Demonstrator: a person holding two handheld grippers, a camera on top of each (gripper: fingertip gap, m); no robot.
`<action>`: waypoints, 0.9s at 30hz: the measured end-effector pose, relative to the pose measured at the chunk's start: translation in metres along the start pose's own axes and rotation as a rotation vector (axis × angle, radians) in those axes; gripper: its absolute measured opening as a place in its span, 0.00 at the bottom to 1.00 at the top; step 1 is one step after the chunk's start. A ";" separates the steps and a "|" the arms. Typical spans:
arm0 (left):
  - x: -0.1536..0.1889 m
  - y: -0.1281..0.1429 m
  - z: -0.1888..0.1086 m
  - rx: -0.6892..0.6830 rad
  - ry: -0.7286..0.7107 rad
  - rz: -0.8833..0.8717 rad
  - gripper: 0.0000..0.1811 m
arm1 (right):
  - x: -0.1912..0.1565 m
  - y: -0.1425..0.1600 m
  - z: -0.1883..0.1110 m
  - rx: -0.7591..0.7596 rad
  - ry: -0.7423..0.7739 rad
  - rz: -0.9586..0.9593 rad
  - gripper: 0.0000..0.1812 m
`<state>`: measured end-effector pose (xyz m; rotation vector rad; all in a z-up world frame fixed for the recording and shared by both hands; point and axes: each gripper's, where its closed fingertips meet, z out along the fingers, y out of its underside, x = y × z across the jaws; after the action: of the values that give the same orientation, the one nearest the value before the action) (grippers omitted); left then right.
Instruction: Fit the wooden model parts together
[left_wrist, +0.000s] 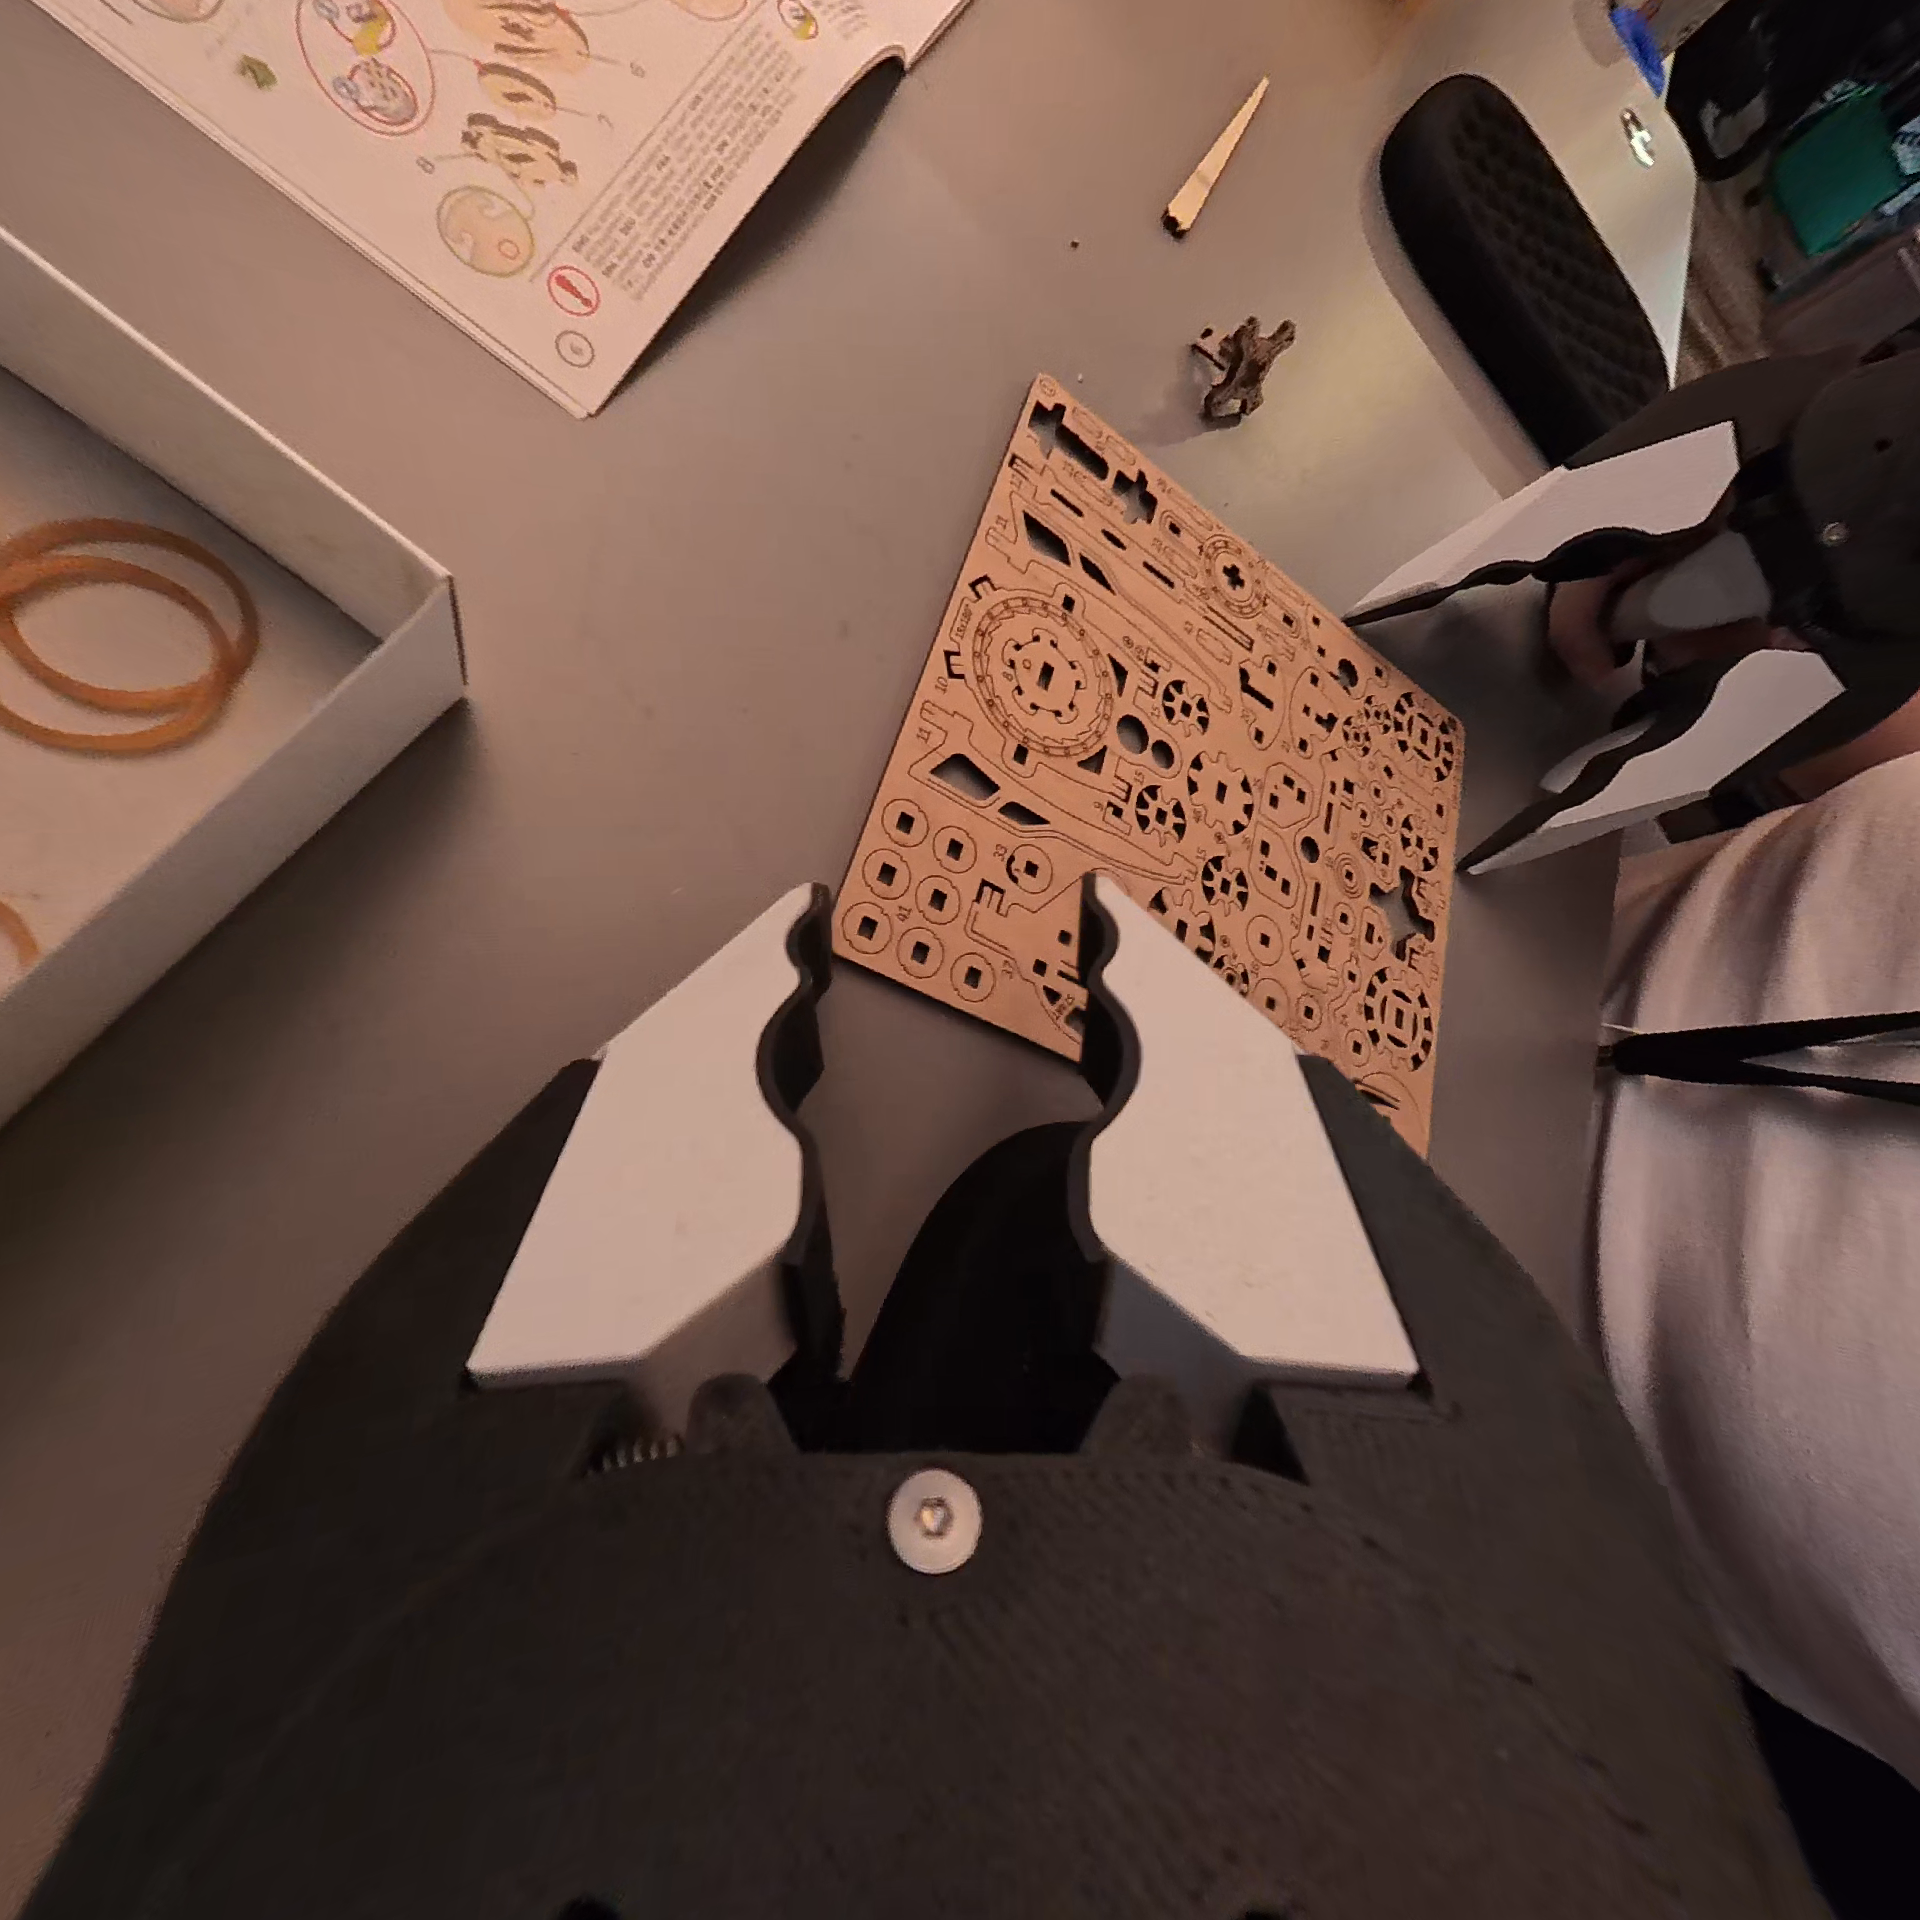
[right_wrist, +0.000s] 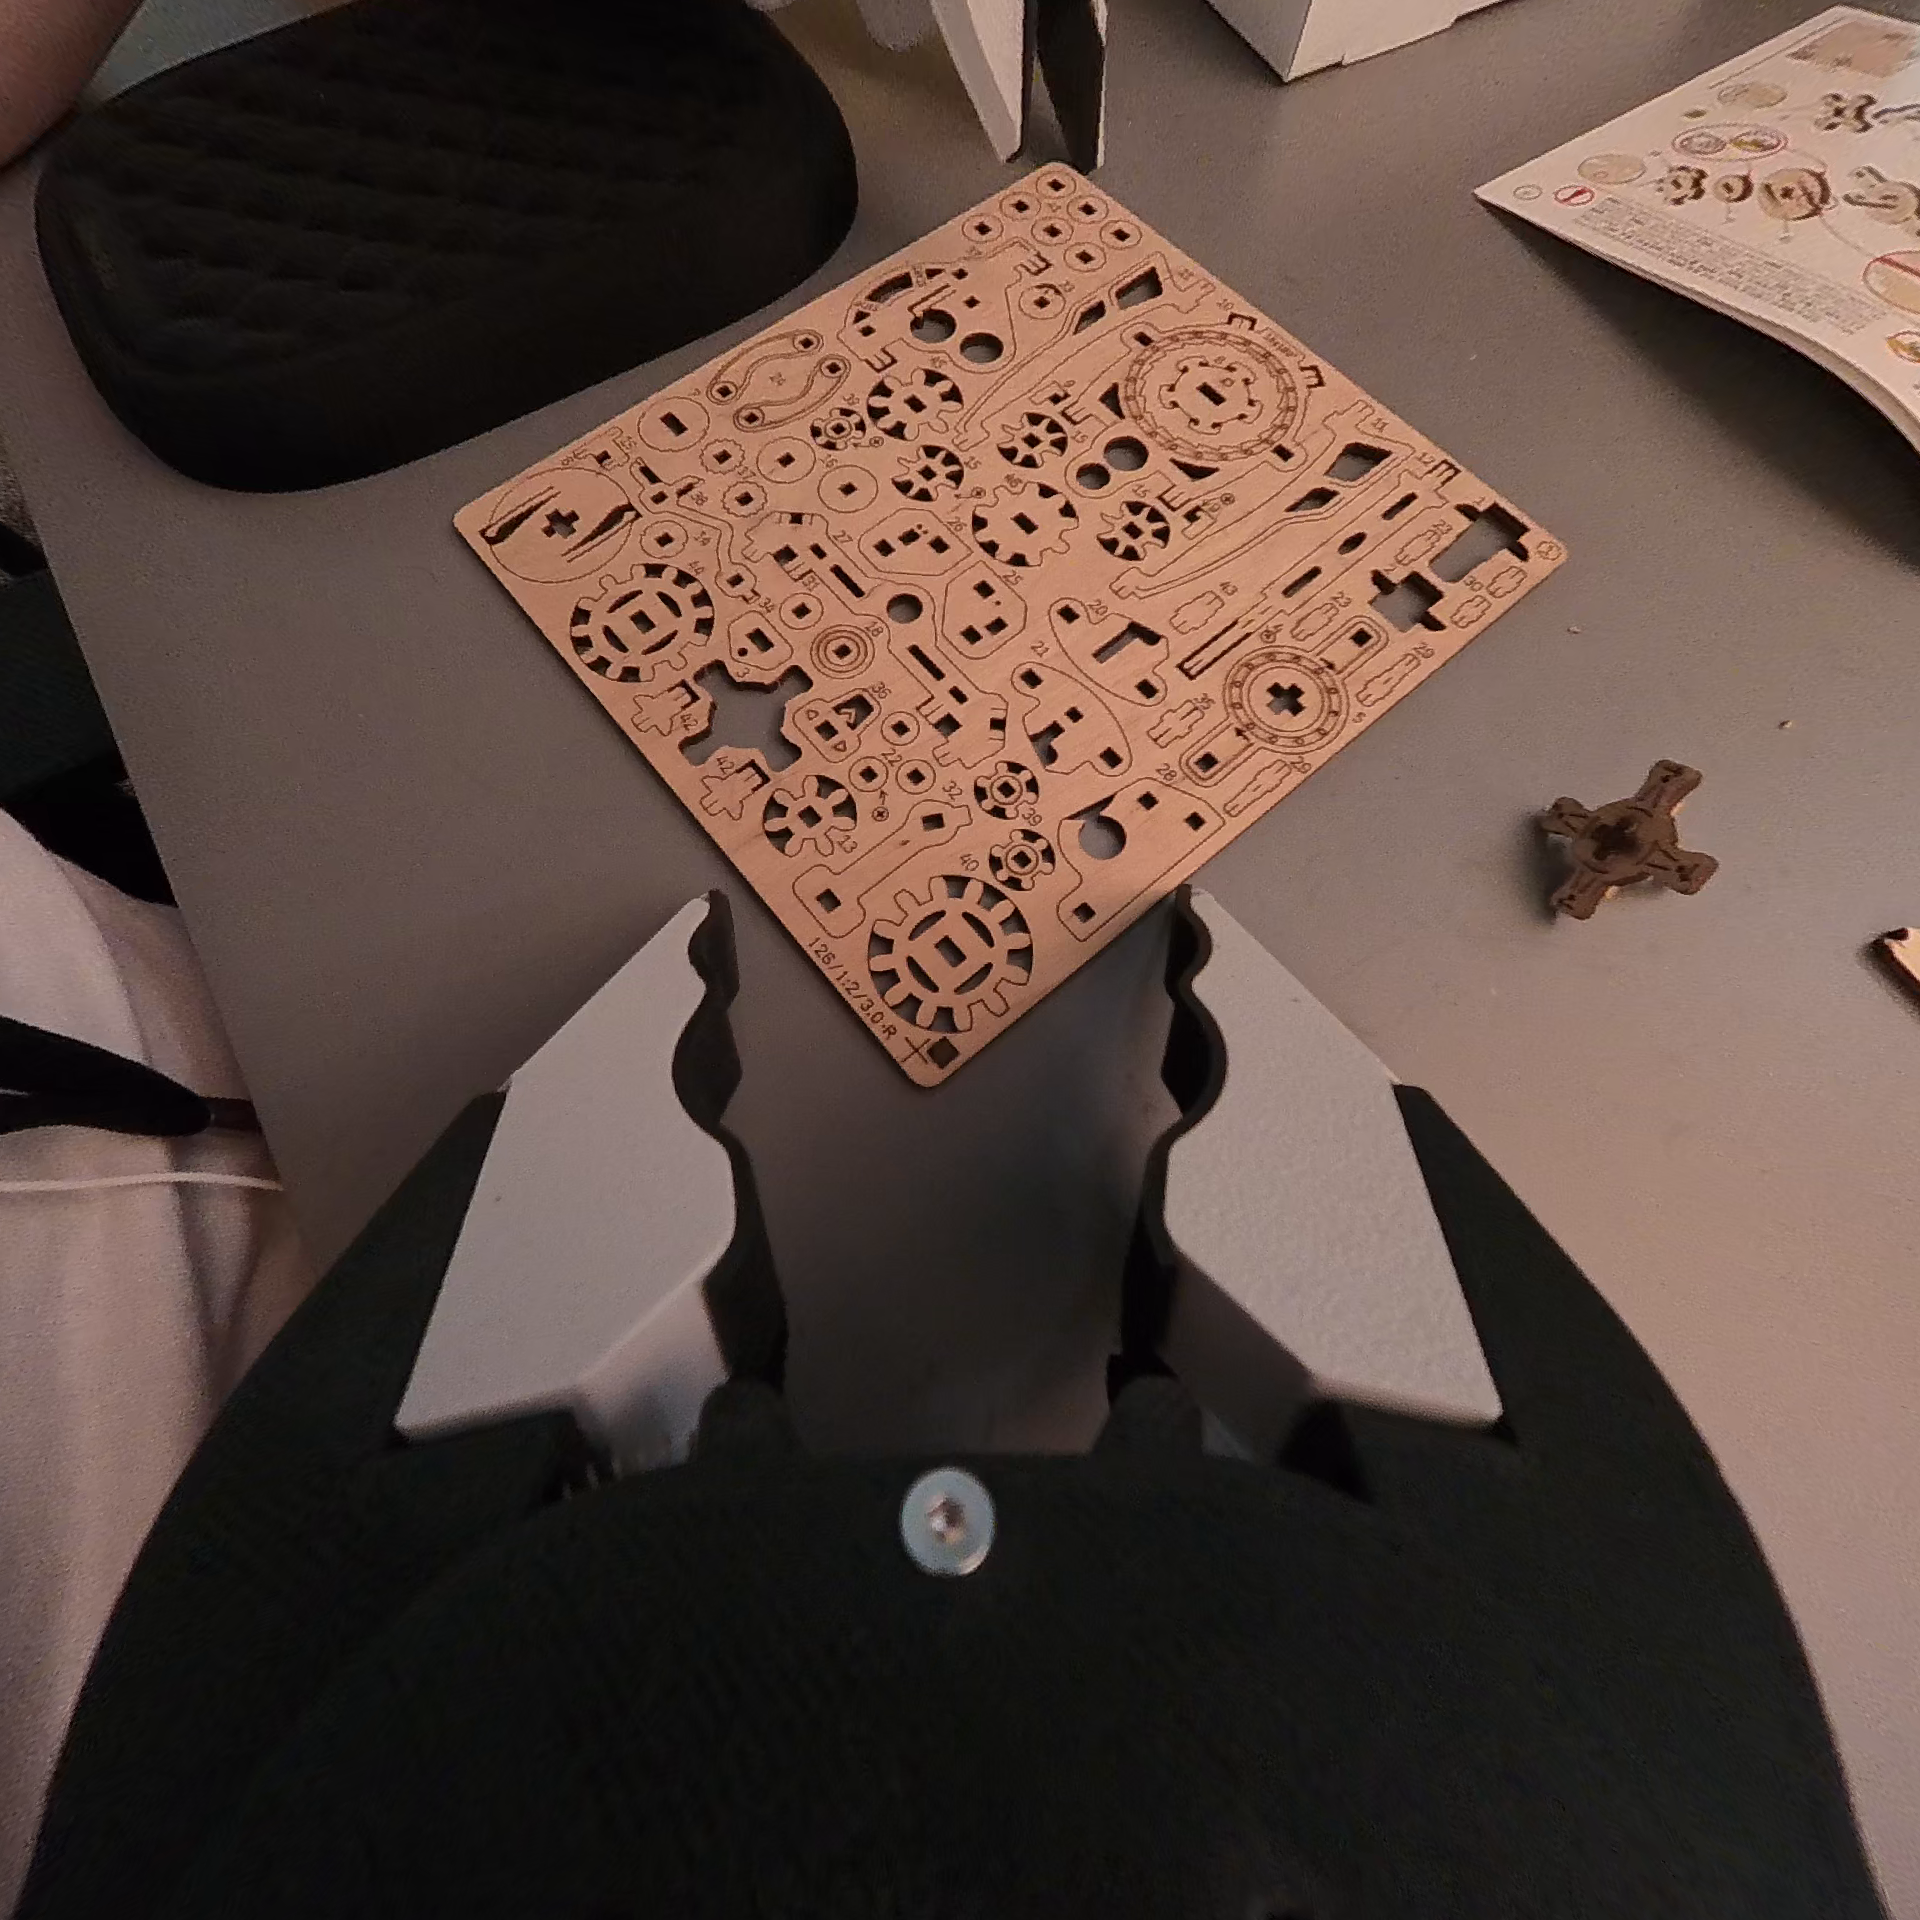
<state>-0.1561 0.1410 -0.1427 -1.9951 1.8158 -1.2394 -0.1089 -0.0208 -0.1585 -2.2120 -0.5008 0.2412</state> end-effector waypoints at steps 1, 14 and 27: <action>0.001 0.000 0.001 0.001 0.010 -0.005 0.26 | 0.000 0.000 0.000 0.000 0.000 0.000 0.46; 0.000 -0.018 -0.015 0.113 0.056 -0.068 0.24 | 0.000 0.000 0.000 0.000 0.000 0.001 0.45; -0.005 -0.018 -0.012 0.122 0.081 -0.134 0.22 | 0.001 -0.001 0.001 0.001 0.000 0.001 0.45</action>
<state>-0.1502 0.1540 -0.1262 -2.0559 1.6197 -1.4518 -0.1088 -0.0196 -0.1585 -2.2119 -0.4991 0.2421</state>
